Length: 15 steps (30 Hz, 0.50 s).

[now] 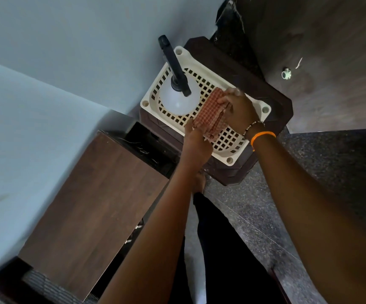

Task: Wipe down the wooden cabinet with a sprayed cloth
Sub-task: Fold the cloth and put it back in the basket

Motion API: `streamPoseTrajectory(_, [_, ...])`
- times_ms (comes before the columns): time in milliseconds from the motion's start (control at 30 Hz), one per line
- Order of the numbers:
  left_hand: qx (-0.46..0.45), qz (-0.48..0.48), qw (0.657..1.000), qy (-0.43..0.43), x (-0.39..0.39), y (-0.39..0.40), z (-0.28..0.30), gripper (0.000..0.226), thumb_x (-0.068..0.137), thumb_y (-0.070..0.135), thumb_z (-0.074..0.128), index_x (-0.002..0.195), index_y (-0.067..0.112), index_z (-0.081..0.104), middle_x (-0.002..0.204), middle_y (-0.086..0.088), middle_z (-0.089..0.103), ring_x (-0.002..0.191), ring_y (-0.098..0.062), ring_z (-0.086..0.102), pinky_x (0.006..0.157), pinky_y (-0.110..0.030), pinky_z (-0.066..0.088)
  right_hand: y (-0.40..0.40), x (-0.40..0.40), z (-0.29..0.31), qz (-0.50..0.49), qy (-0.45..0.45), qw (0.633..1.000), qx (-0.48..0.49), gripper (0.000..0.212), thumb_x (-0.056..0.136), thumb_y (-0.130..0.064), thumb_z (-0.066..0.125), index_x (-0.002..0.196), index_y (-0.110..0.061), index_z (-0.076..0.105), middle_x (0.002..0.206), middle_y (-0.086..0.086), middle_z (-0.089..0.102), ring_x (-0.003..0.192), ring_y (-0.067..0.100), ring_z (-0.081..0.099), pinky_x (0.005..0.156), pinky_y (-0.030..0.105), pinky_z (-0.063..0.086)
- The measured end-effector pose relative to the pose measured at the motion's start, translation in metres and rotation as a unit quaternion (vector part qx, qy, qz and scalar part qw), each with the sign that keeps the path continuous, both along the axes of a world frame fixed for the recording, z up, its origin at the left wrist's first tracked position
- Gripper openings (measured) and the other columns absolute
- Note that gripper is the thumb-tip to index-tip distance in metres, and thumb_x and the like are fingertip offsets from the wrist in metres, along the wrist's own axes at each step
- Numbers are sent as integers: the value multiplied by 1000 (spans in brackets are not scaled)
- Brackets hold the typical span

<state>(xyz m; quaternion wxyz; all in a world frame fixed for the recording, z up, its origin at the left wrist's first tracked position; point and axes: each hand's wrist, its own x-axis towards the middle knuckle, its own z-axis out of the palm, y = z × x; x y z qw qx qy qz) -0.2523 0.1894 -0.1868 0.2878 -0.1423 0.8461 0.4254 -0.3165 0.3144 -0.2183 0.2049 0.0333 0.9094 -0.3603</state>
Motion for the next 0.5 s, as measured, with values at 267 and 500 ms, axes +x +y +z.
streamPoseTrajectory(267, [26,105,994,10,24,-30,19,36,87,-3,49,114,13,64,128,-6,50,116,-17,51,92,-20,40,-15,28,30,-2,30,1000,2,32,86,6,45,115,3,58,135,18,46,126,28,46,107,40,39])
streamPoseTrajectory(500, [31,229,970,76,93,-109,76,28,90,4,50,110,17,65,112,2,53,97,-6,56,87,-21,45,-90,79,97,71,54,994,-62,20,85,3,51,96,-3,66,108,18,59,99,31,58,89,35,46])
